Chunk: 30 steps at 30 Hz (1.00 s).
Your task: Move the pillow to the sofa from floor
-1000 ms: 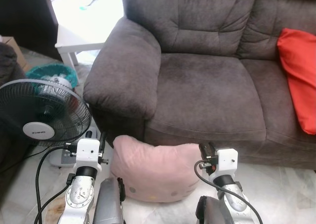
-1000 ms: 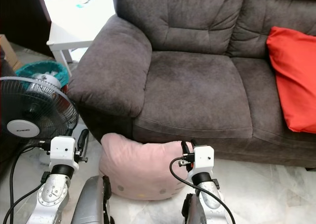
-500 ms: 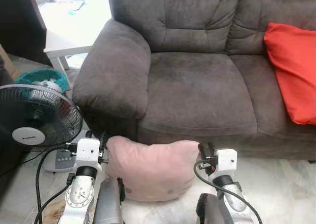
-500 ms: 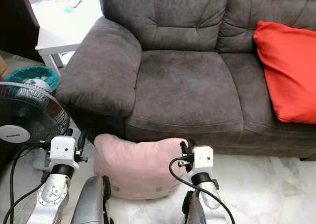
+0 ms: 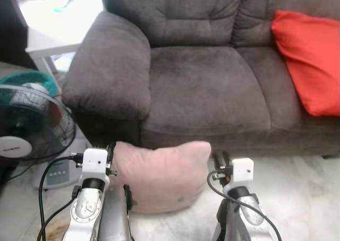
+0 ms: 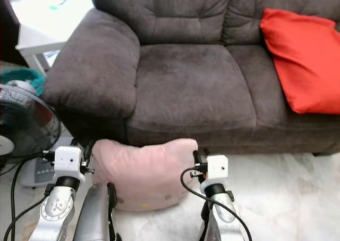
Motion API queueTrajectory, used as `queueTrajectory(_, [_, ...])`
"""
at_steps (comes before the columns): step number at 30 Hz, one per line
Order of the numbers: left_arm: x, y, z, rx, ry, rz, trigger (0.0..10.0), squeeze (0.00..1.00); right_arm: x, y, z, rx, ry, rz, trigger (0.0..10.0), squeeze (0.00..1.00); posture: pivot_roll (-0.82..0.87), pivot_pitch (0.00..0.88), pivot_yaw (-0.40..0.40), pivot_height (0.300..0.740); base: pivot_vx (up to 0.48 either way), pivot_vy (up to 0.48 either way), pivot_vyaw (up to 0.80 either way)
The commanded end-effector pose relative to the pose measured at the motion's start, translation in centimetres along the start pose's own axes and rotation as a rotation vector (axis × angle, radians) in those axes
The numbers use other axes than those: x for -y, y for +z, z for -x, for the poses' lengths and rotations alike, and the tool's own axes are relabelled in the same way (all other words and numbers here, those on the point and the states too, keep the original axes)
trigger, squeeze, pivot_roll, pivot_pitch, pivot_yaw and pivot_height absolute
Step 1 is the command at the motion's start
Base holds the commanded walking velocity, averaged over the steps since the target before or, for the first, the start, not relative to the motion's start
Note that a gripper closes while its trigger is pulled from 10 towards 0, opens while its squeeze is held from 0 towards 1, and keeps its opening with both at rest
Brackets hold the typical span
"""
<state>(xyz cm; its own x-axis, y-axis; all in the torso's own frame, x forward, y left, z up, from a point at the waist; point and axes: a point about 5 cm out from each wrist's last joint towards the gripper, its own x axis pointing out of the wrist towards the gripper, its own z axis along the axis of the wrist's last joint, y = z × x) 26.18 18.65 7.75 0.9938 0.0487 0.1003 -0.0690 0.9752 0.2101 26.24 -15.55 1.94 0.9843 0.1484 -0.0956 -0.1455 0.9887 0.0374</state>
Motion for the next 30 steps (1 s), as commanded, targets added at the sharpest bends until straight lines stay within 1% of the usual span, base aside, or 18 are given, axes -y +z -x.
queueTrajectory(1, [0.3,-0.3,0.1,-0.017,-0.012,0.002,10.0,0.0,0.4,-0.3,0.2,-0.009,-0.007,0.005,10.0,0.0,0.12,0.075,-0.073,0.439,0.0,0.0,0.0])
queueTrajectory(5, [0.3,-0.3,0.1,-0.018,-0.011,0.004,10.0,0.0,0.8,-0.7,0.3,-0.029,-0.007,0.001,10.0,0.0,0.12,0.075,-0.074,0.439,0.0,0.0,0.0])
queueTrajectory(10, [0.4,-0.3,0.0,-0.019,-0.012,0.006,10.0,0.0,0.9,-0.9,0.2,-0.045,0.01,0.016,10.0,0.0,0.12,0.075,-0.074,0.439,0.0,0.0,0.0])
queueTrajectory(15, [0.3,-0.5,-0.1,-0.031,-0.008,0.003,10.0,0.0,0.6,-0.9,0.2,-0.043,0.028,0.029,10.0,0.0,0.12,0.075,-0.074,0.439,0.0,0.0,0.68])
queueTrajectory(18, [0.2,-0.5,-0.2,-0.032,-0.006,0.003,10.0,0.0,0.5,-1.0,0.2,-0.047,0.031,0.021,10.0,0.0,0.12,0.076,-0.074,0.439,0.0,0.0,0.8])
queueTrajectory(21, [0.2,-0.5,-0.3,-0.033,-0.003,0.003,10.0,0.0,0.5,-1.3,0.3,-0.054,0.035,0.006,10.0,0.0,0.12,0.076,-0.074,0.439,0.0,0.0,0.0])
queueTrajectory(27, [0.3,-0.6,-0.4,-0.04,-0.006,0.001,10.0,0.0,0.5,-1.7,0.5,-0.068,0.042,0.004,10.0,0.0,0.12,0.076,-0.074,0.439,0.258,0.0,0.0])
queueTrajectory(30, [0.3,-0.5,-0.4,-0.038,-0.006,0.001,10.0,0.0,1.0,-2.4,0.8,-0.106,0.052,0.016,10.0,0.0,0.12,0.077,-0.074,0.439,0.28,0.0,0.0])
